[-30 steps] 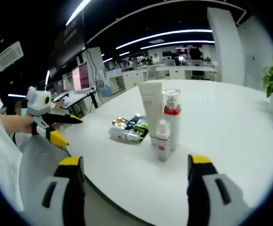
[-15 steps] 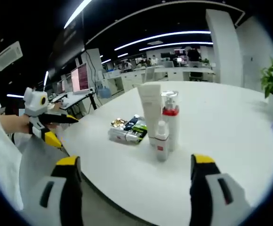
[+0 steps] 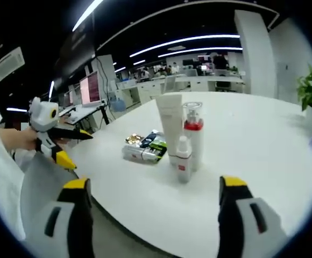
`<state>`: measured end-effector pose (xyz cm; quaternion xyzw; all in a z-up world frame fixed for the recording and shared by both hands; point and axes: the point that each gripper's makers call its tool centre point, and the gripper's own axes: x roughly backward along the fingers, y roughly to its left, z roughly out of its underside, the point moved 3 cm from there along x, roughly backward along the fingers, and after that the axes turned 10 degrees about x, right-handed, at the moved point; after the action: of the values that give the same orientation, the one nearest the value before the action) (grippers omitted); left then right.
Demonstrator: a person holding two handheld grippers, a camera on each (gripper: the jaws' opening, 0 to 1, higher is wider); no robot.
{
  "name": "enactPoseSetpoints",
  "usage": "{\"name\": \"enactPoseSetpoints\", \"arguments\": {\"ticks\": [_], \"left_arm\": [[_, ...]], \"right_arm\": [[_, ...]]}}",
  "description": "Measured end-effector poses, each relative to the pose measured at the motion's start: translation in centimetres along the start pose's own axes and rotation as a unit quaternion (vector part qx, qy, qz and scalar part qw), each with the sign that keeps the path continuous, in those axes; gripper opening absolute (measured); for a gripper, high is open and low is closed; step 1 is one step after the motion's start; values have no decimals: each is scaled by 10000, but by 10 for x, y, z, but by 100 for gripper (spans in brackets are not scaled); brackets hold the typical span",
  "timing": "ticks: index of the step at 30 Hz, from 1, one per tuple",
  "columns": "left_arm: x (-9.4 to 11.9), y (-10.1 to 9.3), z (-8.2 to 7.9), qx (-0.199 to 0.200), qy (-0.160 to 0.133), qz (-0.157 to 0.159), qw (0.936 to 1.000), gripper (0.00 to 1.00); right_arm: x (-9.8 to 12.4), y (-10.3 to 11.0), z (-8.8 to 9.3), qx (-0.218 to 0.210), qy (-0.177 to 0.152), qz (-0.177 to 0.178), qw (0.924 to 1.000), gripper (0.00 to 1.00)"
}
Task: Arrange the skincare products in the storage area until every visible bottle or jar stands upright without overlapping.
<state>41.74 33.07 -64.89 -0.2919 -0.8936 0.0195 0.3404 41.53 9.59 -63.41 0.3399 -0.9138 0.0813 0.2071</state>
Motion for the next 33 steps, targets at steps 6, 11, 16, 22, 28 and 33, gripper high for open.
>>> {"name": "enactPoseSetpoints", "arguments": {"ticks": [6,11,16,22,28,33], "left_arm": [[-12,6,-6,-252,182,20,9995,95],[-25,13,-10,-583,404,63,9975,91],[-37,20,-14,-803,600,98,9949,88],[-53,28,-18,-1090,816,125,9906,83],[-70,35,-23,-1310,976,174,9864,79],[-84,39,-28,-1428,1078,260,9835,74]], "right_arm": [[-1,-1,2,-22,25,14,10000,99],[-1,-4,1,-89,12,72,9999,99],[-1,-5,1,-117,27,93,9999,99],[-1,-8,2,-164,48,135,9998,99],[-1,-11,4,-232,64,172,9996,99],[-1,-14,6,-287,78,199,9994,99]]}}
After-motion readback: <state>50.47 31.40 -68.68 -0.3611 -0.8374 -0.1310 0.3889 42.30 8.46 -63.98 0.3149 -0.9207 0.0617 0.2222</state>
